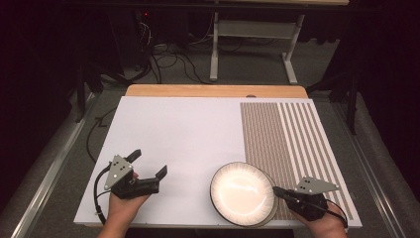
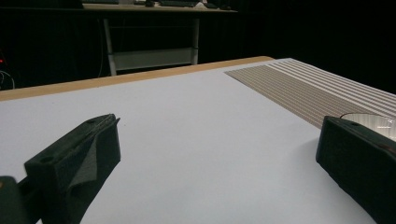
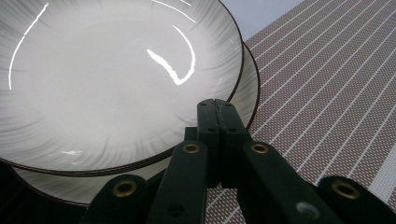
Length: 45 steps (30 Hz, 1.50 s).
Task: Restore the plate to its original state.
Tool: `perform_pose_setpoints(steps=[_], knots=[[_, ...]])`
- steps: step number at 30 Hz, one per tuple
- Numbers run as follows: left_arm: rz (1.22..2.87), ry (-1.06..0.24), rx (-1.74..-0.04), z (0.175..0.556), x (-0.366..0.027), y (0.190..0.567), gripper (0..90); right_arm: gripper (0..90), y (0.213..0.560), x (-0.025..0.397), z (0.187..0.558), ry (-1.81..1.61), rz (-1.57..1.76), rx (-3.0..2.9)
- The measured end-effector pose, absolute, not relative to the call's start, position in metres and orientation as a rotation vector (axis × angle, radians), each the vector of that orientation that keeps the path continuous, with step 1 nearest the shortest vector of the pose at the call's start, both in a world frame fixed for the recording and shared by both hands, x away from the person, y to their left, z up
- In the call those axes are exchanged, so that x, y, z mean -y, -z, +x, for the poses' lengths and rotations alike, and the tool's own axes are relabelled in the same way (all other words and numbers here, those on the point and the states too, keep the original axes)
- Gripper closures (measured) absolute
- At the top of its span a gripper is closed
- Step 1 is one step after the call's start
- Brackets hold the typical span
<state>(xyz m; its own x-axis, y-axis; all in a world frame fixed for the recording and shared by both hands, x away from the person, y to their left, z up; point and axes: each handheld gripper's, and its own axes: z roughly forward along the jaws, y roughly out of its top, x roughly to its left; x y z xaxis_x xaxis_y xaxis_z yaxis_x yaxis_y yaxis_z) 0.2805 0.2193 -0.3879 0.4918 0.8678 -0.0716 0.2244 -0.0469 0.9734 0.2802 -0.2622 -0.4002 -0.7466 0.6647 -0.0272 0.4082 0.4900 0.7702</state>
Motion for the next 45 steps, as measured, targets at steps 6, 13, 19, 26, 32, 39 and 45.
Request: perform_pose_setpoints(steps=[6,13,19,26,32,39,45], knots=[[1.566,-0.687,-0.974,0.281,-0.219,0.388,0.5,90.0,0.4,0.264,0.28,-1.125,0.904,-2.412],[1.567,-0.686,-0.973,0.281,-0.219,0.388,0.5,90.0,0.399,0.267,0.28,-1.123,0.916,-2.404],[1.573,-0.688,-0.97,0.281,-0.219,0.388,0.5,90.0,0.399,0.271,0.281,-1.128,0.935,-2.388],[1.577,-0.686,-0.971,0.281,-0.218,0.389,0.5,90.0,0.399,0.275,0.281,-1.132,0.953,-2.374],[1.574,-0.687,-0.975,0.281,-0.219,0.389,0.5,84.8,0.398,0.279,0.282,-1.151,0.986,-2.336],[1.588,-0.696,-0.97,0.281,-0.218,0.389,0.6,76.8,0.394,0.291,0.284,-1.166,1.031,-2.255],[1.595,-0.697,-0.969,0.282,-0.217,0.389,0.5,67.6,0.388,0.301,0.284,-1.213,1.062,-2.161]])
